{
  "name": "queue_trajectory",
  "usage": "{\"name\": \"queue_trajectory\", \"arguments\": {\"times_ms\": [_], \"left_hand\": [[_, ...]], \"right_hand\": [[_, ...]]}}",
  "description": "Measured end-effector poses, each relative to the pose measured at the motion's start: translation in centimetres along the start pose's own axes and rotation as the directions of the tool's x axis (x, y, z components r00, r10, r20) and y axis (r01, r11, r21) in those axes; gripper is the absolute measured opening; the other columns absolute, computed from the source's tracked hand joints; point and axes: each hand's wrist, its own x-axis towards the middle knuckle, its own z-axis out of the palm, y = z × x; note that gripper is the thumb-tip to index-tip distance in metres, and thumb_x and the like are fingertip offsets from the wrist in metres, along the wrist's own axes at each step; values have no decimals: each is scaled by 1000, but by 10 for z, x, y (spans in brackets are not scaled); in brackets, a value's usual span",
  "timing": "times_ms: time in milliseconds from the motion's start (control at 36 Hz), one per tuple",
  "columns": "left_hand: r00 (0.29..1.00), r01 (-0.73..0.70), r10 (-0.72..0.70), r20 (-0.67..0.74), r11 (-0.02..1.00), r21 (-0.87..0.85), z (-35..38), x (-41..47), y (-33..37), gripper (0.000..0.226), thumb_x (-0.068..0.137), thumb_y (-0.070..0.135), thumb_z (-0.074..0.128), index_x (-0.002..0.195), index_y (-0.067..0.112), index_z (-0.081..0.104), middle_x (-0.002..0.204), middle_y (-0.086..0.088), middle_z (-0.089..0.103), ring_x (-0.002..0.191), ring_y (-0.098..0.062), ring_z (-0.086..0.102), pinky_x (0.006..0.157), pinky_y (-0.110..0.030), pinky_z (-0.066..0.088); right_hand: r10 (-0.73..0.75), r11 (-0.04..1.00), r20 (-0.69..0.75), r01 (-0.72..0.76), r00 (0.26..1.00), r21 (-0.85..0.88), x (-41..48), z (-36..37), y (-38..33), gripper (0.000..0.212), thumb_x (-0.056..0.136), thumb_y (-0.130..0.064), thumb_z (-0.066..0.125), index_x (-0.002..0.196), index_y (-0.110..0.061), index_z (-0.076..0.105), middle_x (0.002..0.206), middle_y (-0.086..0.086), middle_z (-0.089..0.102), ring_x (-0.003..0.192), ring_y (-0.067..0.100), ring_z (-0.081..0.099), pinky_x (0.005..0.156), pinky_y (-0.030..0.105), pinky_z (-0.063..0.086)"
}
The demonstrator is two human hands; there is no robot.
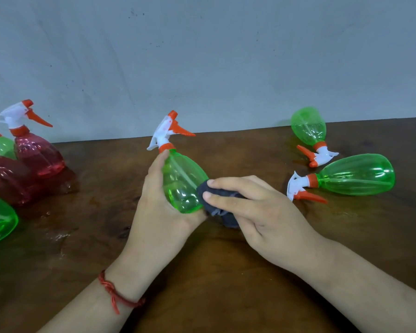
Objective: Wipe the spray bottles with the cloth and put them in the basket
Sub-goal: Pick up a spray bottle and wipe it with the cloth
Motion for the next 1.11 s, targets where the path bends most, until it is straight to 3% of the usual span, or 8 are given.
{"name": "queue_trajectory", "arguments": {"times_ms": [194, 333, 444, 583, 750, 861, 972, 1111], "left_hand": [[998, -60, 61, -15, 996, 64, 0, 1, -3, 120, 68, 36, 102, 164, 35, 30, 151, 16, 47, 136, 0, 51, 100, -2, 42], [968, -250, 241, 75, 952, 176, 8, -5, -4, 113, 74, 26, 99, 165, 15, 33, 154, 3, 45, 146, -6, 44, 113, -8, 36], [943, -322, 297, 152, 928, 189, 12, -5, -4, 105, 79, 23, 94, 165, 13, 34, 158, -3, 43, 150, -10, 41, 115, -7, 34], [919, -367, 330, 217, 915, 165, 16, -6, 0, 104, 81, 26, 89, 166, 12, 32, 162, -2, 40, 154, -14, 39, 122, -17, 35], [910, -395, 357, 211, 902, 175, 16, -5, 0, 106, 80, 21, 93, 165, 8, 32, 164, -4, 39, 157, -17, 37, 125, -28, 37], [921, -358, 317, 225, 918, 173, 15, -7, 2, 107, 80, 28, 92, 166, 14, 31, 162, 0, 40, 153, -11, 39, 119, -17, 38], [968, -215, 196, 154, 970, 112, 16, -13, 8, 115, 73, 36, 97, 165, 25, 31, 152, 19, 42, 145, 5, 40, 108, -2, 33], [995, -77, 74, 61, 996, 39, 10, -5, -2, 118, 65, 31, 103, 160, 35, 34, 146, 20, 51, 137, -4, 54, 106, -14, 49]], "right_hand": [[17, 999, -2, -17, 1000, -32, 1, 3, 1, 54, 98, 4, 55, 144, -22, 65, 150, -8, 56, 130, 16, 54, 105, 26, 51], [61, 998, -78, -60, 995, 15, 2, 7, 0, 51, 101, -4, 42, 144, -18, 65, 150, -5, 57, 126, 19, 55, 107, 22, 44], [148, 987, -121, -138, 982, 86, 3, 5, 3, 48, 104, -9, 42, 145, -21, 64, 150, -9, 57, 128, 14, 56, 111, 18, 41], [257, 951, -158, -221, 953, 218, 5, 3, 5, 53, 103, 5, 48, 146, -22, 64, 152, -13, 57, 140, 3, 52, 117, 25, 43], [292, 928, -171, -235, 941, 290, 6, 1, 4, 54, 104, 8, 50, 147, -22, 62, 152, -14, 57, 143, -3, 47, 119, 20, 38], [285, 934, -163, -235, 945, 269, 5, 3, 4, 54, 104, 6, 50, 148, -23, 61, 153, -15, 56, 143, -4, 47, 119, 20, 38], [237, 951, -130, -202, 963, 234, 3, 7, 6, 56, 104, 8, 50, 148, -23, 61, 154, -14, 55, 143, -2, 49, 118, 24, 42], [128, 985, -36, -123, 991, 119, 0, 5, 1, 53, 102, -2, 46, 146, -25, 63, 155, -16, 54, 142, 1, 50, 118, 16, 37]]}}
